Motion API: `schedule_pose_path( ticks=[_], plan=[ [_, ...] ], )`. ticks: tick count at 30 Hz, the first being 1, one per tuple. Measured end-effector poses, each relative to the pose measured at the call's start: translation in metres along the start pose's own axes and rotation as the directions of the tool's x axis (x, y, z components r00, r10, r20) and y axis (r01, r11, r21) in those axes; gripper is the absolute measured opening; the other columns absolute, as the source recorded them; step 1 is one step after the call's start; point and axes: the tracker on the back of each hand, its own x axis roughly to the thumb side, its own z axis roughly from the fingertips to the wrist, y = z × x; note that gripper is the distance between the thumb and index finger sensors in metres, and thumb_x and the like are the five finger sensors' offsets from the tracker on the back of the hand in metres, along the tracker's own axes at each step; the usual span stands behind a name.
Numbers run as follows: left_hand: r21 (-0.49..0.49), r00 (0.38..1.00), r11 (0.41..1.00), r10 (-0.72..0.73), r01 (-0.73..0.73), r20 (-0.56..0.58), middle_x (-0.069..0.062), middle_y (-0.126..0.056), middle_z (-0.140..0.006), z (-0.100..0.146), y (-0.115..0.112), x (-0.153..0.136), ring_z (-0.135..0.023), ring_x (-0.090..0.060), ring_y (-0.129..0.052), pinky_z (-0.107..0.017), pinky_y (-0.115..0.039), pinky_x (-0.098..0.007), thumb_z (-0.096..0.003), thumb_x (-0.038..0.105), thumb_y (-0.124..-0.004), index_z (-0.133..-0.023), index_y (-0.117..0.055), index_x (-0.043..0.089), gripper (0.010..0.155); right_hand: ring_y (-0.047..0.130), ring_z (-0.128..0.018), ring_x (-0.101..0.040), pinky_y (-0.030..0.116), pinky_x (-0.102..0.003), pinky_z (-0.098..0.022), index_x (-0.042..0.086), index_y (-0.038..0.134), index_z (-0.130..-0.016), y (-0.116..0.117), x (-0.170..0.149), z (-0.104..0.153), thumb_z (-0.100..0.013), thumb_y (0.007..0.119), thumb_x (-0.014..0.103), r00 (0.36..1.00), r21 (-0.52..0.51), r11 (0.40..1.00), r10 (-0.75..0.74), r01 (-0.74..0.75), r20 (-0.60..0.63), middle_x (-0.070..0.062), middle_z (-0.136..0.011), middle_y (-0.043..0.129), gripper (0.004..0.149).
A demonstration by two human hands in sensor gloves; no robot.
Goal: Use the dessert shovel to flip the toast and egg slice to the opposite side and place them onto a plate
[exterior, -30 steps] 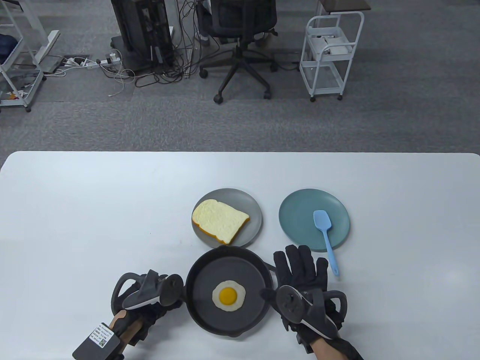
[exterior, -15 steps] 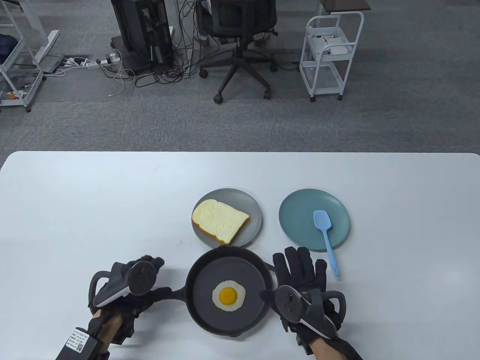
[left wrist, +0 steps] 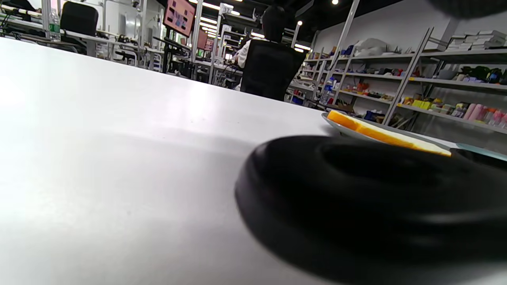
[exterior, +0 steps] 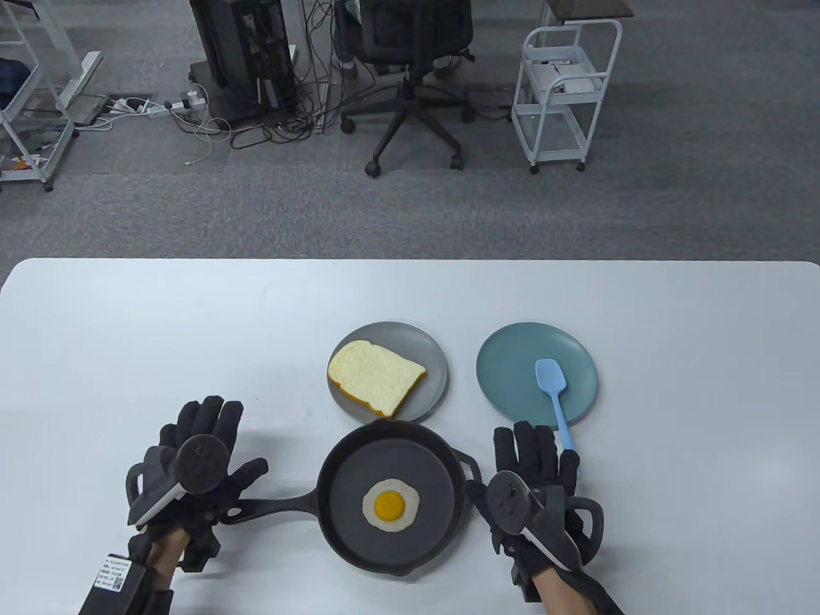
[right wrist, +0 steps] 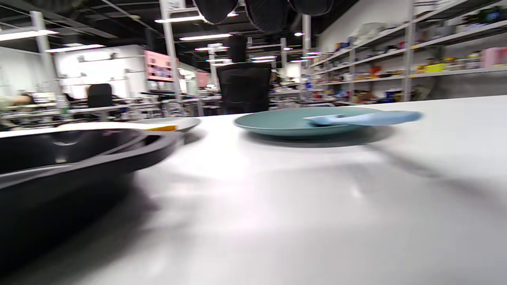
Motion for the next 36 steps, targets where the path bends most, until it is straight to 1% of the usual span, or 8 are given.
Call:
schedule_pose_path(
  ticks=[6,9,14,17,20,22,30,36],
  plan=[
    [-0.006,1.000,1.000,-0.019,0.019,0.010,-0.011,-0.017,-0.124,-0.001,-0.002,0.004,-0.114,-0.048,-0.020,-0.080,-0.025,-0.068,-0.0340,0.075,-0.054,-0.112,-0.018,0.029,0.097,0.042,-0.113,-0.046,0.041,-0.070,-0.076,0.014,0.039,-0.112,0.002,-0.020,-0.017,-0.042,0.066,0.067,0.983,0.018,1.000,0.014,-0.011,-0.182,-0.018,-0.126,0.040,0.092],
    [-0.012,0.999,0.999,-0.032,0.033,0.023,-0.011,-0.017,-0.124,-0.001,-0.003,0.008,-0.114,-0.049,-0.020,-0.079,-0.025,-0.068,-0.0340,0.074,-0.054,-0.112,-0.018,0.029,0.097,0.041,-0.112,-0.048,0.043,-0.067,-0.076,0.009,0.032,-0.111,0.006,-0.027,-0.036,-0.043,0.067,0.066,0.956,0.055,0.998,0.040,-0.025,-0.289,-0.021,-0.126,0.034,0.096],
    [-0.029,0.996,0.997,-0.074,0.075,0.044,-0.012,-0.018,-0.124,0.001,-0.004,0.015,-0.114,-0.049,-0.021,-0.079,-0.026,-0.068,-0.0339,0.075,-0.054,-0.112,-0.019,0.029,0.097,0.048,-0.111,-0.047,0.048,-0.064,-0.075,0.009,0.032,-0.111,0.025,-0.042,-0.079,-0.043,0.066,0.067,0.893,0.240,0.966,0.187,-0.092,-0.409,-0.021,-0.124,0.039,0.096],
    [-0.025,0.995,0.996,-0.082,0.083,0.053,-0.012,-0.019,-0.124,0.003,-0.003,0.018,-0.114,-0.049,-0.022,-0.079,-0.027,-0.068,-0.0341,0.075,-0.054,-0.112,-0.019,0.028,0.097,0.054,-0.108,-0.046,0.053,-0.062,-0.074,0.007,0.030,-0.110,0.034,-0.048,-0.095,-0.043,0.067,0.066,0.852,0.319,0.942,0.253,-0.108,-0.458,-0.022,-0.122,0.043,0.097],
    [-0.033,0.994,0.996,-0.086,0.088,0.066,-0.012,-0.020,-0.124,0.003,-0.003,0.021,-0.114,-0.049,-0.023,-0.079,-0.027,-0.068,-0.0341,0.075,-0.055,-0.112,-0.020,0.028,0.097,0.061,-0.105,-0.045,0.057,-0.059,-0.072,0.005,0.027,-0.109,0.040,-0.051,-0.106,-0.043,0.070,0.064,0.818,0.341,0.927,0.316,-0.158,-0.481,-0.021,-0.120,0.049,0.098],
    [-0.045,0.992,0.994,-0.091,0.095,0.084,-0.012,-0.020,-0.124,0.003,-0.005,0.024,-0.114,-0.049,-0.022,-0.079,-0.027,-0.068,-0.0329,0.075,-0.058,-0.112,-0.020,0.029,0.100,0.066,-0.102,-0.042,0.061,-0.057,-0.071,0.005,0.029,-0.109,0.043,-0.051,-0.112,-0.043,0.073,0.062,0.784,0.420,0.883,0.409,-0.211,-0.467,-0.018,-0.118,0.055,0.098],
    [-0.066,0.989,0.989,-0.123,0.129,0.080,-0.012,-0.021,-0.124,0.004,-0.006,0.025,-0.114,-0.049,-0.023,-0.079,-0.027,-0.068,-0.0326,0.075,-0.059,-0.112,-0.022,0.029,0.099,0.096,-0.067,-0.021,0.079,-0.046,-0.055,0.009,0.051,-0.105,0.044,-0.051,-0.115,-0.044,0.081,0.052,0.759,0.393,0.881,0.441,-0.264,-0.479,0.002,-0.080,0.093,0.081],
    [-0.076,0.988,0.987,-0.133,0.140,0.082,-0.012,-0.022,-0.124,0.003,-0.007,0.027,-0.113,-0.049,-0.024,-0.079,-0.028,-0.068,-0.0327,0.075,-0.060,-0.112,-0.024,0.029,0.099,0.100,-0.056,-0.017,0.082,-0.044,-0.049,0.014,0.068,-0.099,0.041,-0.052,-0.113,-0.044,0.083,0.048,0.782,0.422,0.883,0.408,-0.206,-0.471,0.010,-0.059,0.097,0.067]
  ],
)
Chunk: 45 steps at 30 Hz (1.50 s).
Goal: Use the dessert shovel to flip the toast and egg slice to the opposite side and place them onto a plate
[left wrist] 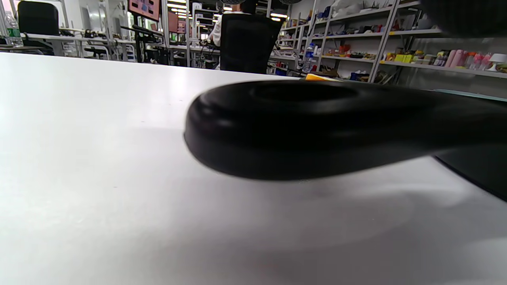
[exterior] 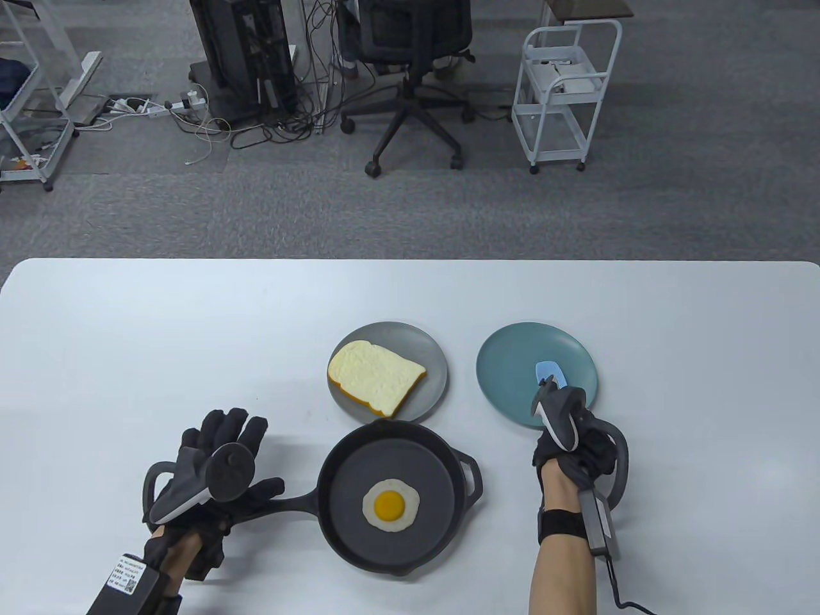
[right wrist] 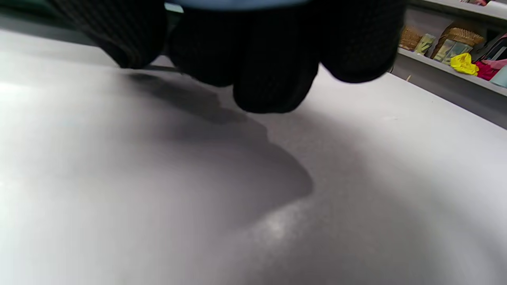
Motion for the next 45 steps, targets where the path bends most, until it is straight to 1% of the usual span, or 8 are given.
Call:
schedule_pose_path(
  ticks=[4,7,12,24,32,38,41,45],
  plan=[
    [-0.021,1.000,1.000,-0.014,0.014,-0.013,-0.012,-0.021,-0.124,0.000,0.000,0.000,-0.113,-0.049,-0.024,-0.079,-0.028,-0.068,-0.0330,0.075,-0.060,-0.112,-0.024,0.029,0.099,0.103,-0.044,-0.015,0.085,-0.044,-0.043,0.014,0.082,-0.088,-0.008,-0.014,0.001,-0.043,0.081,0.053,0.995,-0.015,0.995,-0.093,0.094,0.019,0.012,-0.043,0.098,0.060],
    [-0.020,1.000,1.000,-0.013,0.013,-0.014,-0.012,-0.021,-0.124,0.000,0.000,0.000,-0.113,-0.049,-0.023,-0.079,-0.028,-0.068,-0.0329,0.075,-0.060,-0.112,-0.023,0.029,0.099,0.103,-0.043,-0.015,0.085,-0.044,-0.043,0.014,0.083,-0.085,-0.012,-0.024,0.004,-0.042,0.080,0.053,0.994,0.006,0.995,-0.100,0.100,0.048,0.012,-0.042,0.099,0.058],
    [-0.015,1.000,1.000,0.011,-0.011,-0.008,-0.012,-0.022,-0.124,0.000,0.001,0.000,-0.113,-0.049,-0.024,-0.079,-0.028,-0.068,-0.0326,0.075,-0.059,-0.112,-0.024,0.029,0.099,0.104,-0.044,-0.016,0.086,-0.044,-0.043,0.015,0.084,-0.085,-0.019,-0.035,0.018,-0.042,0.081,0.053,0.973,-0.072,0.983,-0.156,0.170,0.170,0.011,-0.042,0.100,0.058],
    [-0.015,0.997,0.997,0.072,-0.072,-0.008,-0.013,-0.022,-0.124,-0.001,0.002,-0.006,-0.113,-0.049,-0.024,-0.079,-0.028,-0.068,-0.0325,0.076,-0.059,-0.112,-0.024,0.029,0.099,0.105,-0.047,-0.017,0.086,-0.044,-0.044,0.017,0.085,-0.085,-0.052,-0.027,0.118,-0.042,0.083,0.052,0.839,-0.295,0.905,-0.110,0.307,0.533,0.011,-0.046,0.102,0.055],
    [-0.011,0.998,0.998,0.069,-0.069,-0.003,-0.013,-0.024,-0.124,-0.001,0.002,-0.006,-0.113,-0.049,-0.024,-0.079,-0.028,-0.068,-0.0326,0.076,-0.058,-0.113,-0.026,0.028,0.099,0.105,-0.049,-0.017,0.086,-0.045,-0.045,0.018,0.085,-0.085,-0.045,-0.012,0.167,-0.042,0.083,0.051,0.719,-0.293,0.855,-0.126,0.427,0.683,0.011,-0.047,0.102,0.054],
    [-0.015,0.997,0.997,0.073,-0.073,0.018,-0.013,-0.026,-0.124,-0.002,0.001,-0.003,-0.113,-0.049,-0.025,-0.079,-0.029,-0.067,-0.0325,0.076,-0.058,-0.113,-0.028,0.028,0.098,0.106,-0.048,-0.017,0.086,-0.045,-0.044,0.019,0.085,-0.085,-0.024,-0.013,0.166,-0.042,0.083,0.051,0.687,-0.312,0.825,-0.121,0.471,0.716,0.011,-0.046,0.103,0.054],
    [-0.026,0.996,0.998,0.066,-0.065,0.052,-0.013,-0.030,-0.123,-0.001,0.001,0.002,-0.114,-0.047,-0.028,-0.081,-0.032,-0.063,-0.0326,0.076,-0.058,-0.113,-0.030,0.026,0.098,0.106,-0.048,-0.017,0.086,-0.045,-0.044,0.018,0.085,-0.085,-0.016,-0.019,0.161,-0.041,0.083,0.051,0.686,-0.304,0.823,-0.135,0.480,0.715,0.011,-0.046,0.103,0.055],
    [-0.097,0.990,0.993,0.074,-0.062,0.121,-0.011,-0.041,-0.122,0.001,-0.003,0.016,-0.113,-0.045,-0.041,-0.081,-0.039,-0.059,-0.0324,0.076,-0.061,-0.112,-0.038,0.024,0.098,0.106,-0.048,-0.018,0.086,-0.045,-0.045,0.018,0.085,-0.085,-0.012,-0.027,0.156,-0.042,0.083,0.051,0.688,-0.285,0.828,-0.159,0.484,0.708,0.010,-0.047,0.103,0.055]
  ],
)
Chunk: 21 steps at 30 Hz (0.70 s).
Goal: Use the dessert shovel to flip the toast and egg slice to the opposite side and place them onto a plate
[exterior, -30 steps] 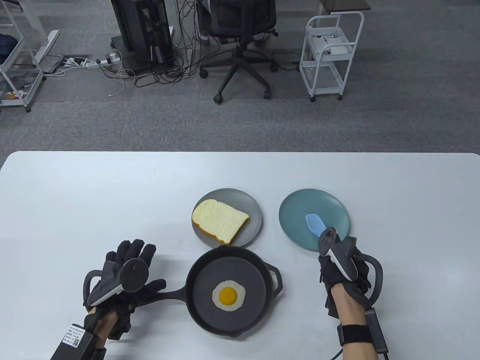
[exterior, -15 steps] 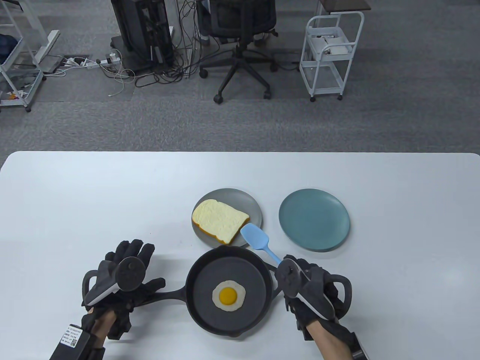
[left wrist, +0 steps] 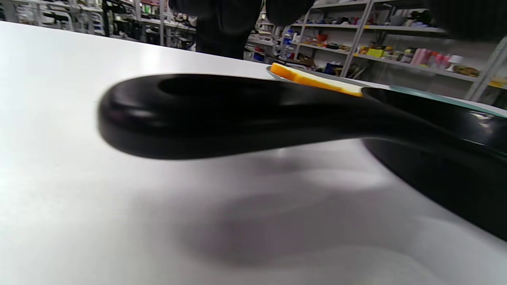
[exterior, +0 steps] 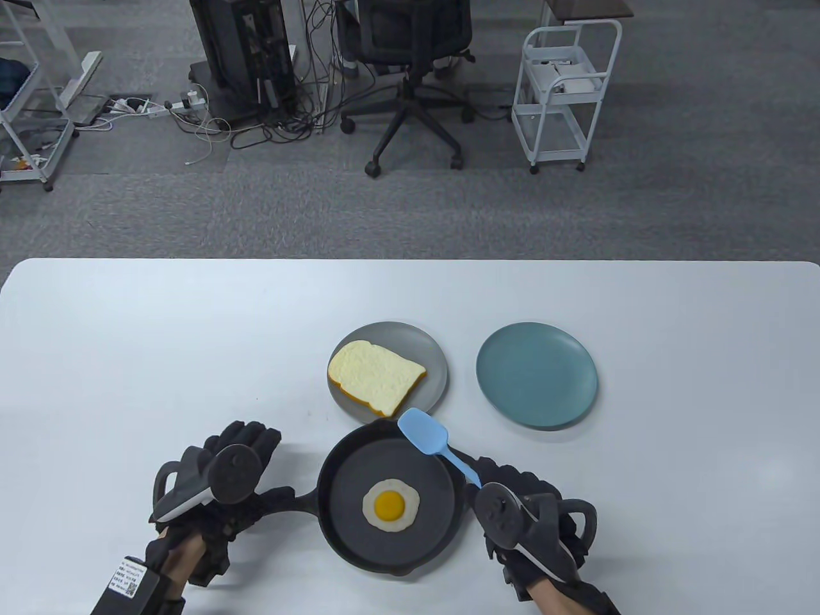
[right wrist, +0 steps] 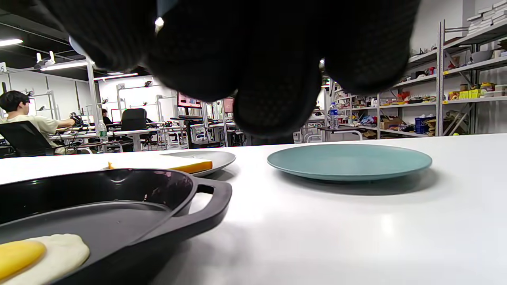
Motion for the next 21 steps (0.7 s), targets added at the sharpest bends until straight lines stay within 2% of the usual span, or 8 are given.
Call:
schedule_pose_path(
  ticks=[2,7,9,11,14,17,19,21],
  plan=[
    [-0.034,0.999,0.999,-0.015,0.016,0.035,-0.010,-0.051,-0.120,-0.001,-0.004,0.010,-0.112,-0.044,-0.051,-0.081,-0.044,-0.058,-0.0321,0.074,-0.066,-0.111,-0.046,0.025,0.095,0.106,-0.049,-0.018,0.086,-0.045,-0.045,0.018,0.085,-0.085,0.000,-0.001,0.000,-0.042,0.083,0.051,1.000,-0.004,1.000,0.000,0.000,-0.006,0.010,-0.047,0.104,0.055],
    [-0.110,0.979,0.975,-0.187,0.195,0.079,-0.007,-0.070,-0.112,-0.013,-0.015,0.036,-0.102,-0.037,-0.076,-0.078,-0.058,-0.054,-0.0311,0.070,-0.074,-0.106,-0.058,0.026,0.088,0.106,-0.049,-0.018,0.086,-0.045,-0.045,0.018,0.086,-0.085,0.002,-0.001,0.001,-0.041,0.083,0.051,1.000,0.002,1.000,0.010,-0.010,-0.004,0.010,-0.048,0.104,0.055],
    [-0.110,0.966,0.960,-0.251,0.256,0.062,-0.004,-0.078,-0.106,-0.016,-0.020,0.043,-0.091,-0.033,-0.089,-0.074,-0.066,-0.051,-0.0312,0.067,-0.076,-0.103,-0.063,0.027,0.083,0.106,-0.049,-0.018,0.086,-0.045,-0.045,0.018,0.085,-0.085,0.004,-0.002,0.000,-0.041,0.083,0.051,1.000,0.010,1.000,0.009,-0.009,-0.001,0.010,-0.048,0.104,0.055],
    [-0.057,0.957,0.955,-0.288,0.290,0.044,-0.001,-0.091,-0.089,-0.017,-0.026,0.047,-0.069,-0.026,-0.100,-0.067,-0.075,-0.049,-0.0316,0.064,-0.077,-0.098,-0.071,0.029,0.075,0.106,-0.049,-0.018,0.086,-0.045,-0.045,0.018,0.086,-0.085,0.005,-0.002,-0.001,-0.041,0.083,0.051,1.000,0.014,1.000,0.008,-0.008,0.000,0.010,-0.048,0.104,0.055],
    [0.010,0.932,0.932,-0.361,0.361,0.019,0.006,-0.098,-0.070,-0.017,-0.033,0.053,-0.050,-0.021,-0.103,-0.058,-0.081,-0.045,-0.0322,0.064,-0.077,-0.092,-0.076,0.030,0.069,0.106,-0.049,-0.018,0.086,-0.045,-0.045,0.018,0.086,-0.085,0.010,-0.001,-0.003,-0.041,0.083,0.051,1.000,0.029,0.999,0.016,-0.016,0.001,0.010,-0.047,0.104,0.055],
    [0.073,0.948,0.946,-0.318,0.316,0.022,0.012,-0.103,-0.045,-0.016,-0.033,0.054,-0.028,-0.017,-0.104,-0.046,-0.087,-0.042,-0.0321,0.063,-0.079,-0.082,-0.087,0.031,0.060,0.106,-0.048,-0.018,0.086,-0.045,-0.045,0.018,0.086,-0.085,0.014,-0.002,-0.004,-0.041,0.084,0.051,0.999,0.035,0.999,0.042,-0.042,-0.006,0.010,-0.047,0.104,0.054],
    [0.104,0.964,0.961,-0.261,0.255,0.043,0.015,-0.102,-0.028,-0.014,-0.031,0.054,-0.014,-0.015,-0.100,-0.037,-0.090,-0.039,-0.0312,0.064,-0.081,-0.070,-0.094,0.033,0.051,0.106,-0.048,-0.018,0.086,-0.045,-0.045,0.019,0.086,-0.085,0.016,-0.003,-0.005,-0.041,0.085,0.051,0.999,0.053,0.998,0.041,-0.041,-0.005,0.010,-0.047,0.104,0.054],
    [0.123,0.971,0.966,-0.233,0.225,0.051,0.016,-0.099,-0.019,-0.010,-0.027,0.053,-0.005,-0.014,-0.097,-0.029,-0.090,-0.039,-0.0305,0.064,-0.083,-0.062,-0.098,0.031,0.048,0.106,-0.048,-0.018,0.086,-0.046,-0.045,0.019,0.086,-0.085,0.018,-0.003,-0.005,-0.041,0.085,0.051,0.999,0.062,0.997,0.048,-0.048,-0.005,0.010,-0.046,0.104,0.054]
  ],
)
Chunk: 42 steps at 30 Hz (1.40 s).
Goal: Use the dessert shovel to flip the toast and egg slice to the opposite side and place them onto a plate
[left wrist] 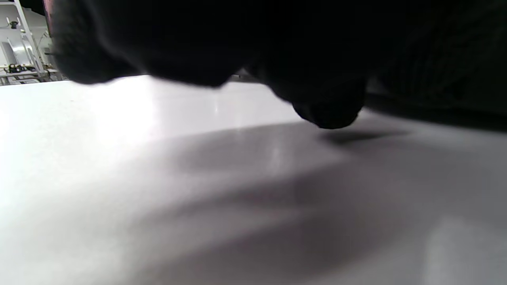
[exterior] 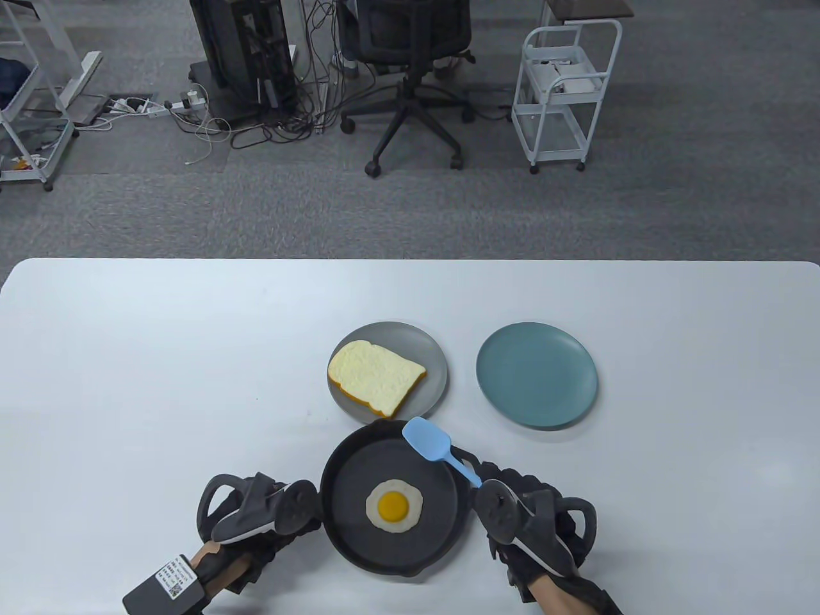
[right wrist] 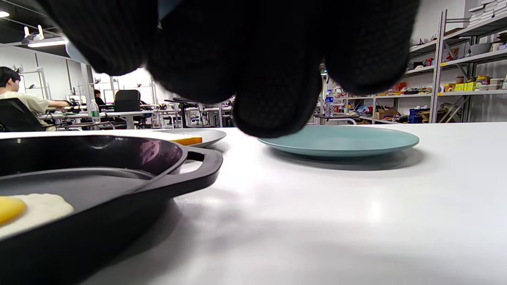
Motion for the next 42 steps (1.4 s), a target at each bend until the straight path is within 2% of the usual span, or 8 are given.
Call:
schedule_pose_path(
  ticks=[4,11,22,26,32,36,39,42],
  plan=[
    [0.050,1.000,0.998,-0.026,0.027,-0.016,0.016,-0.099,-0.017,0.008,0.014,-0.007,-0.002,-0.014,-0.095,-0.024,-0.089,-0.039,-0.0291,0.064,-0.085,-0.059,-0.100,0.031,0.046,0.107,-0.047,-0.018,0.086,-0.046,-0.045,0.020,0.087,-0.084,0.003,-0.001,0.000,-0.040,0.085,0.051,1.000,0.035,0.999,0.011,-0.012,0.020,0.010,-0.046,0.104,0.054],
    [0.126,0.996,0.991,-0.044,0.054,-0.081,0.015,-0.099,-0.017,0.023,0.034,-0.024,-0.003,-0.014,-0.095,-0.024,-0.089,-0.039,-0.0288,0.064,-0.085,-0.059,-0.100,0.032,0.046,0.107,-0.043,-0.016,0.086,-0.045,-0.044,0.021,0.089,-0.082,0.007,0.003,0.000,-0.038,0.088,0.051,0.990,0.111,0.990,0.069,-0.083,0.119,0.011,-0.041,0.103,0.053],
    [0.173,0.987,0.976,-0.109,0.129,-0.117,0.015,-0.099,-0.017,0.030,0.039,-0.019,-0.006,-0.015,-0.095,-0.030,-0.088,-0.040,-0.0275,0.063,-0.087,-0.058,-0.100,0.034,0.044,0.106,-0.033,-0.015,0.088,-0.046,-0.042,0.028,0.092,-0.081,0.007,0.014,0.005,-0.035,0.094,0.049,0.962,0.140,0.961,0.216,-0.240,0.168,0.010,-0.031,0.104,0.051],
    [0.121,0.992,0.993,0.011,0.004,-0.127,0.014,-0.098,-0.017,0.027,0.036,-0.025,-0.006,-0.016,-0.095,-0.032,-0.087,-0.041,-0.0272,0.062,-0.088,-0.059,-0.100,0.034,0.044,0.106,-0.033,-0.015,0.088,-0.046,-0.043,0.029,0.092,-0.081,0.008,0.010,0.003,-0.034,0.094,0.049,0.973,0.156,0.974,0.137,-0.167,0.185,0.010,-0.031,0.104,0.051],
    [0.120,0.989,0.992,-0.010,0.028,-0.145,0.014,-0.098,-0.018,0.027,0.033,-0.020,-0.006,-0.016,-0.095,-0.032,-0.088,-0.041,-0.0274,0.062,-0.088,-0.059,-0.100,0.034,0.045,0.107,-0.034,-0.014,0.088,-0.045,-0.043,0.028,0.092,-0.081,0.015,0.012,0.003,-0.035,0.093,0.050,0.980,0.233,0.968,0.047,-0.092,0.195,0.012,-0.031,0.104,0.052],
    [0.128,0.986,0.992,0.011,0.010,-0.168,0.014,-0.099,-0.018,0.027,0.031,-0.024,-0.007,-0.016,-0.096,-0.033,-0.088,-0.041,-0.0280,0.063,-0.087,-0.060,-0.100,0.034,0.045,0.106,-0.035,-0.014,0.087,-0.046,-0.044,0.024,0.092,-0.082,0.023,0.004,-0.002,-0.037,0.091,0.050,0.984,0.325,0.939,-0.149,0.111,0.095,0.012,-0.032,0.103,0.052],
    [0.138,0.983,0.990,0.024,0.002,-0.182,0.015,-0.099,-0.019,0.027,0.032,-0.026,-0.007,-0.015,-0.096,-0.033,-0.088,-0.040,-0.0286,0.063,-0.087,-0.061,-0.100,0.033,0.046,0.106,-0.035,-0.014,0.087,-0.046,-0.044,0.024,0.092,-0.082,0.023,-0.001,-0.005,-0.036,0.091,0.051,0.973,0.329,0.922,-0.228,0.203,0.039,0.012,-0.033,0.103,0.053],
    [0.145,0.982,0.989,0.026,0.002,-0.185,0.015,-0.099,-0.019,0.028,0.033,-0.025,-0.008,-0.016,-0.097,-0.033,-0.088,-0.041,-0.0288,0.063,-0.087,-0.061,-0.099,0.033,0.046,0.106,-0.035,-0.014,0.087,-0.046,-0.044,0.024,0.092,-0.082,0.025,-0.002,-0.005,-0.036,0.091,0.051,0.967,0.338,0.914,-0.253,0.227,0.036,0.012,-0.033,0.103,0.053]
  ],
)
